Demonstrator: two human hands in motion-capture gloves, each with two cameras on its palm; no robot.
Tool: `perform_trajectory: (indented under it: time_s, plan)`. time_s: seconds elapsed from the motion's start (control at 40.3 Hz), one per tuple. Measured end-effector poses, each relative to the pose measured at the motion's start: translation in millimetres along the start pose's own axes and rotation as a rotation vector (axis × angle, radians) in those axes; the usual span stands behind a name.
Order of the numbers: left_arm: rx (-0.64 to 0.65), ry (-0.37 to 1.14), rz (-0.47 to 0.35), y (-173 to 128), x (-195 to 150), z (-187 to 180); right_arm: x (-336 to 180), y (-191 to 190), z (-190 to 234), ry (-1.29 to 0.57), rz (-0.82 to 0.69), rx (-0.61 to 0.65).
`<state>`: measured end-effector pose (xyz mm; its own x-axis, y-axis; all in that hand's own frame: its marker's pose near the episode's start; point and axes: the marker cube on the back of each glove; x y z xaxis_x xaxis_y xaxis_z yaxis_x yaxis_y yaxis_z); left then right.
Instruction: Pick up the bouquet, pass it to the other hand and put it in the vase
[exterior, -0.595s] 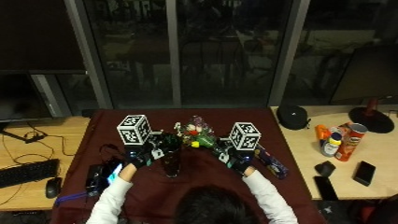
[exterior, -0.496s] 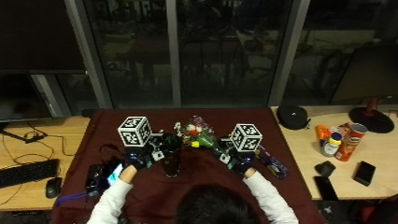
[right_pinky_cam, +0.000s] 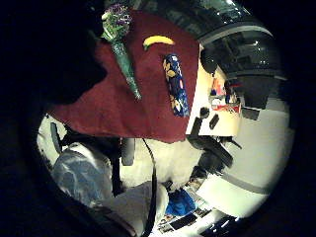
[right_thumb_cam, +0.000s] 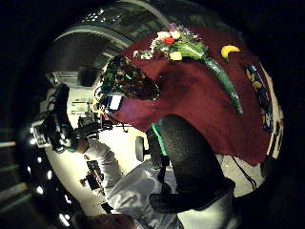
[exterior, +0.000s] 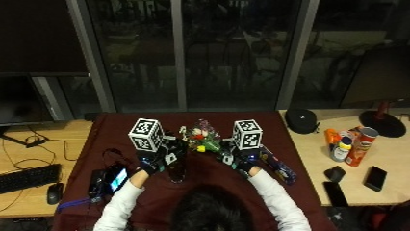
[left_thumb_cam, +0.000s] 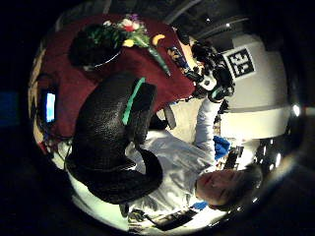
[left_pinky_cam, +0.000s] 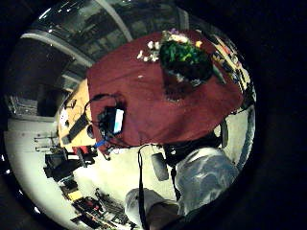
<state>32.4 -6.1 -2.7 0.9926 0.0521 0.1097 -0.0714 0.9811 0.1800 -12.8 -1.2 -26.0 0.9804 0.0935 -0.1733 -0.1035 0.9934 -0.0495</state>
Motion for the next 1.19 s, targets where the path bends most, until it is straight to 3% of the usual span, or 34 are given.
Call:
perform_trajectory:
  time_s: [0.223,0.422,0.744,0.943,1.191]
  plan:
    - [0.106,-0.015,0.107,2,34,0,13,-21,-10,-0.003,0.127,-0.058]
    - [0.204,-0.065,0.131,12,51,5,49,-57,4,-0.081,0.262,-0.026]
    - [0.182,-0.09,0.179,17,60,18,99,-103,73,-0.213,0.359,0.02]
    - [0.237,-0.154,0.161,10,58,33,88,-92,122,-0.261,0.366,0.076]
    - [0.166,-0.124,0.179,15,57,41,84,-98,182,-0.224,0.426,0.027]
